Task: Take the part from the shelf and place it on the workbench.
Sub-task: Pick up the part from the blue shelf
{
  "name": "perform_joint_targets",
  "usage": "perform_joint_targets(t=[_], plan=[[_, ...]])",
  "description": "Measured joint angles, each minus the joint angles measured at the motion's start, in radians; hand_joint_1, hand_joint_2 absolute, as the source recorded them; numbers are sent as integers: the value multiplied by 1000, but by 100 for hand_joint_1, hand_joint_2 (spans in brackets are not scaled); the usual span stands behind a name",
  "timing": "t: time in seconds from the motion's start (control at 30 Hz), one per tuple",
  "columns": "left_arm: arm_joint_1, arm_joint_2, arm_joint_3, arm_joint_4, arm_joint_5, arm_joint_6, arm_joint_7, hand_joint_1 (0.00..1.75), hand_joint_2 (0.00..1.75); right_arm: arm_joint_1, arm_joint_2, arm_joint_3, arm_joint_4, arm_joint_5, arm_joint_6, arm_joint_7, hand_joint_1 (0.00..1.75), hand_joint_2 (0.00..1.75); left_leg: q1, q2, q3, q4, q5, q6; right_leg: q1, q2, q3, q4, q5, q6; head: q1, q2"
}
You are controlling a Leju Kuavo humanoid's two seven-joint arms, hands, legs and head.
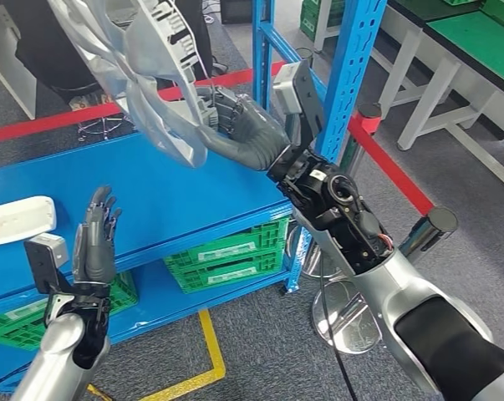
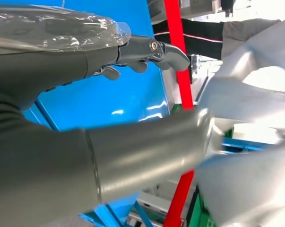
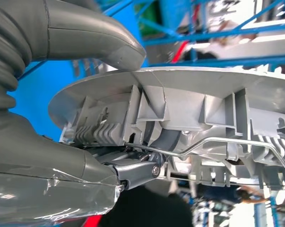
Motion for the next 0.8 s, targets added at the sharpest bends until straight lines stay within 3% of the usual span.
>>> perform_joint_targets(t=[0.37,0.8], plan=[[33,0,7,-24,-59,20,-15,0,175,44,-2,-15,-196,-67,-1,45,175,175,0,0,-1,0,0,0,0,0,-1,0,0,0,0,0],[50,-2,18,-48,-101,15,-38,0,175,88,-5,-15,-255,-67,1,50,175,175,0,0,-1,0,0,0,0,0,-1,0,0,0,0,0]])
